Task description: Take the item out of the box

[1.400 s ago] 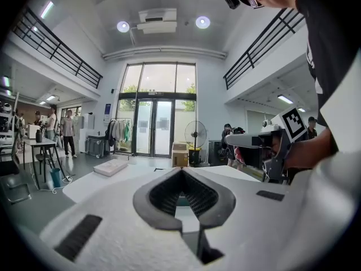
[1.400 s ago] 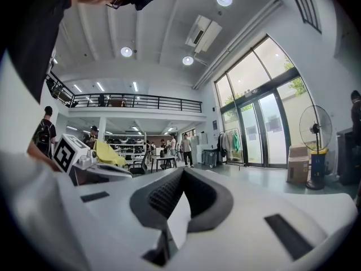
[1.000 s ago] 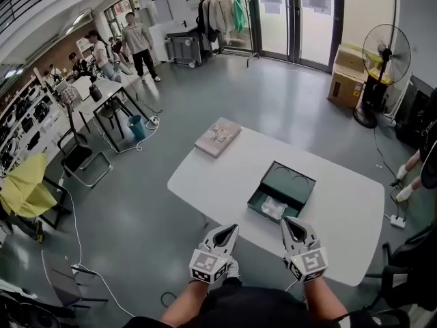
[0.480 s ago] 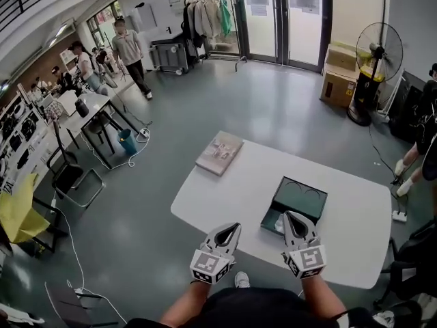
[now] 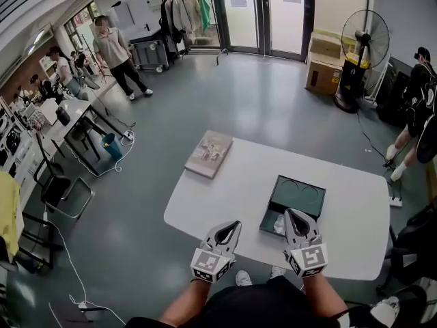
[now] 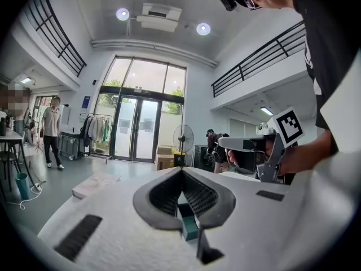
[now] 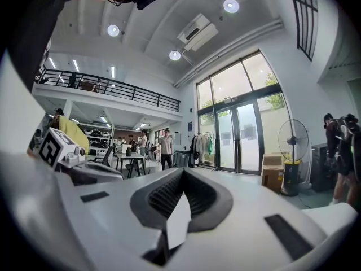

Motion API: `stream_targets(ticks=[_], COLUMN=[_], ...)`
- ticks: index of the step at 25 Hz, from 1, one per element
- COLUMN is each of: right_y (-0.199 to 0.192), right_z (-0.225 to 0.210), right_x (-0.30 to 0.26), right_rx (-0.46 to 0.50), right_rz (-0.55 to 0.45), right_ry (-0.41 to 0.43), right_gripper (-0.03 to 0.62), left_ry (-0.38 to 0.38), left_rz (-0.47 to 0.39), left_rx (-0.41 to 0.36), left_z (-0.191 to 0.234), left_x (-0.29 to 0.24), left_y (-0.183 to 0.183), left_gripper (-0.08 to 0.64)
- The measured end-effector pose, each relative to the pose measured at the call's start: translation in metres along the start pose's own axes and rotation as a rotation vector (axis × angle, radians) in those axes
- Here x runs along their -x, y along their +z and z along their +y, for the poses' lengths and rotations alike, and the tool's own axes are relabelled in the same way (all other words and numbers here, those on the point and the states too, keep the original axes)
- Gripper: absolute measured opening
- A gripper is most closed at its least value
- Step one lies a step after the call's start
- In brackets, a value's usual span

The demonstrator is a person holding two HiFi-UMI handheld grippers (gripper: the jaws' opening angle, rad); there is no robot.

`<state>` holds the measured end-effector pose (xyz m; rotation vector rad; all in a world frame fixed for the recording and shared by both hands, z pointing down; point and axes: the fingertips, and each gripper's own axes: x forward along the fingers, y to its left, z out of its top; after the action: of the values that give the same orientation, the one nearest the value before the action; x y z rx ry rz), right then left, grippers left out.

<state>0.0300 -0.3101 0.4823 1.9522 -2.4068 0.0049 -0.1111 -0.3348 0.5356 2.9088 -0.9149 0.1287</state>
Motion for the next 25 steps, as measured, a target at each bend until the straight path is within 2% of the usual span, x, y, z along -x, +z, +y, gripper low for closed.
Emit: stream_targets(ticks=[4, 15, 23, 25], right_y=[-0.005, -0.034, -0.082, -0.106], right_z=[-0.011, -0.041, -0.053, -0.053], right_x=[-0.010, -0.037, -0.047, -0.046], right_rx=[-0.013, -0.027, 0.015, 0.023], right_rz=[0.026, 0.124, 0.315, 0.385], right_ry=[0.001, 0.109, 0.199, 0.247], right_gripper=[0.006, 0.008, 0.011, 0.069], left_ry=[-0.012, 0.004, 0.008, 0.010], left_rz=[0.014, 0.054, 0.068, 0.081], left_rx=[-0.001, -0.022, -0.009, -0.001], left_z=[0.005, 0.017, 0.015, 0.014], left_x=[-0.016, -0.068, -0.096, -0.100], left_y=[0.003, -0.003, -0.015, -0.021], left_gripper=[0.011, 0.011, 0.011, 0.011])
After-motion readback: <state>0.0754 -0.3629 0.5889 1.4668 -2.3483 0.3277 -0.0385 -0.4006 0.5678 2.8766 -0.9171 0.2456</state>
